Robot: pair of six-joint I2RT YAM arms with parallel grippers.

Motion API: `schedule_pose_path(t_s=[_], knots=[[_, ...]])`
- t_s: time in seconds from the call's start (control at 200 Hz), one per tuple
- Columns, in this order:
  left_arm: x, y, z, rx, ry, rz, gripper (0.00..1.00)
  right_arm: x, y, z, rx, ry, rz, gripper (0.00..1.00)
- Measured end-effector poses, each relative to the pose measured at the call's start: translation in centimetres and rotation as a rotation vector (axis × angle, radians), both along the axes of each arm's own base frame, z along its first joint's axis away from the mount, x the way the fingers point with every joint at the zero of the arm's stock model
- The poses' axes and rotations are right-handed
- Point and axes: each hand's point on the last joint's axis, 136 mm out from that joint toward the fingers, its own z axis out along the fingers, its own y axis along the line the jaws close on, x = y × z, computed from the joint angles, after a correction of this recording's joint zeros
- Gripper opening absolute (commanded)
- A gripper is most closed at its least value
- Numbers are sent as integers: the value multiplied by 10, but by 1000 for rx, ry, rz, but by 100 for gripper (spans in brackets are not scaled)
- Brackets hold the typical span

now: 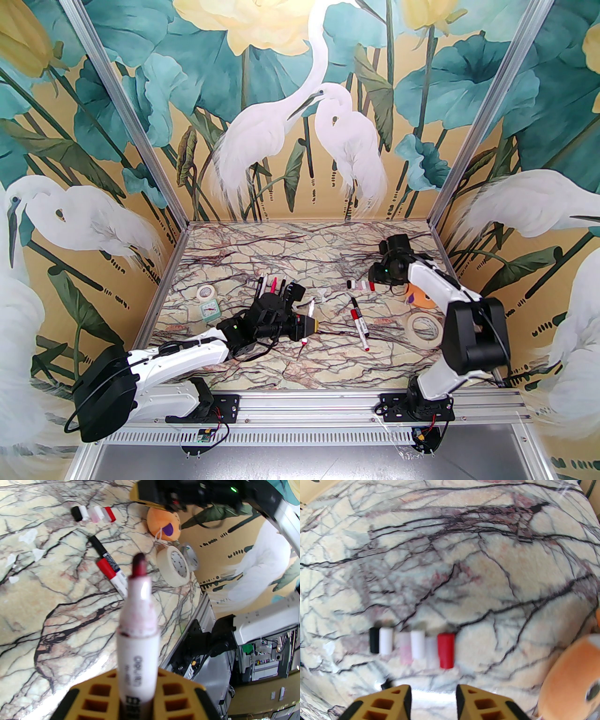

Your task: Open the pen caps

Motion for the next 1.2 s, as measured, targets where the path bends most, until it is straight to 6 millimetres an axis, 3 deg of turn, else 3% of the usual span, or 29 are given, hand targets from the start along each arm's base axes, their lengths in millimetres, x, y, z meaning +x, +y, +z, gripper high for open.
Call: schedule_pose_path(t_s=[0.28, 0.54, 0.88, 1.2], knots=[[30, 9, 4, 120, -18, 111, 8, -51, 27, 36, 116, -119, 36, 75], [69, 24, -28, 312, 1, 207, 8, -87, 54, 72, 243, -218, 100, 100], [116, 37, -57, 532, -16, 246, 8, -121, 67, 110, 380, -319, 153, 99], [146, 41, -80, 658, 3, 263, 9, -131, 71, 107, 418, -297, 160, 99]])
